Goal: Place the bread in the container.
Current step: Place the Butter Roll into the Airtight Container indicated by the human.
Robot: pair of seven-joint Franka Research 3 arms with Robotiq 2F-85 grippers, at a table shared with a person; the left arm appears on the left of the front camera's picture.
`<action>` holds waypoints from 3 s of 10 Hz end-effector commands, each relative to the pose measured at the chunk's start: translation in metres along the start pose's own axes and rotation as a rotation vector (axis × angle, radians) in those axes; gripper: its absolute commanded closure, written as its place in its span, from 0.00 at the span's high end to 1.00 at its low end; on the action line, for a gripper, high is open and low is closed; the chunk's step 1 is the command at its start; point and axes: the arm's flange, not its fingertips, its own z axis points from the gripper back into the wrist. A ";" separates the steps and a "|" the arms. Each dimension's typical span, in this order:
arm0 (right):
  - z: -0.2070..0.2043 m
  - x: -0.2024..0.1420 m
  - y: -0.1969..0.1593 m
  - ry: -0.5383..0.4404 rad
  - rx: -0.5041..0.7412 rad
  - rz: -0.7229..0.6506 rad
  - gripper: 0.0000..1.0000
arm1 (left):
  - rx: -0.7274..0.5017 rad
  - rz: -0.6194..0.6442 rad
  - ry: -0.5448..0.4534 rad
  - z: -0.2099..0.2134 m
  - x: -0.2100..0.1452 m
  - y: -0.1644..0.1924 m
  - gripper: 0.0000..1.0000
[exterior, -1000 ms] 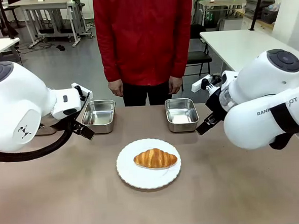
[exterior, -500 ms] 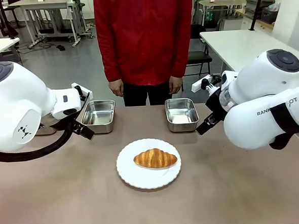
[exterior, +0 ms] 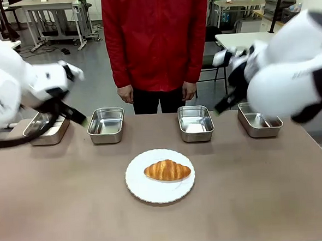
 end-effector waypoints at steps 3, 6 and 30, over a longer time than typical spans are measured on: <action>0.093 0.007 -0.130 -0.114 0.128 -0.018 1.00 | -0.126 -0.087 -0.004 0.064 0.014 0.125 1.00; 0.120 -0.036 -0.230 -0.222 0.188 0.003 1.00 | -0.144 -0.097 -0.108 0.106 -0.004 0.203 1.00; 0.181 -0.090 -0.247 -0.392 0.182 -0.059 1.00 | -0.029 0.114 -0.272 0.196 -0.082 0.209 1.00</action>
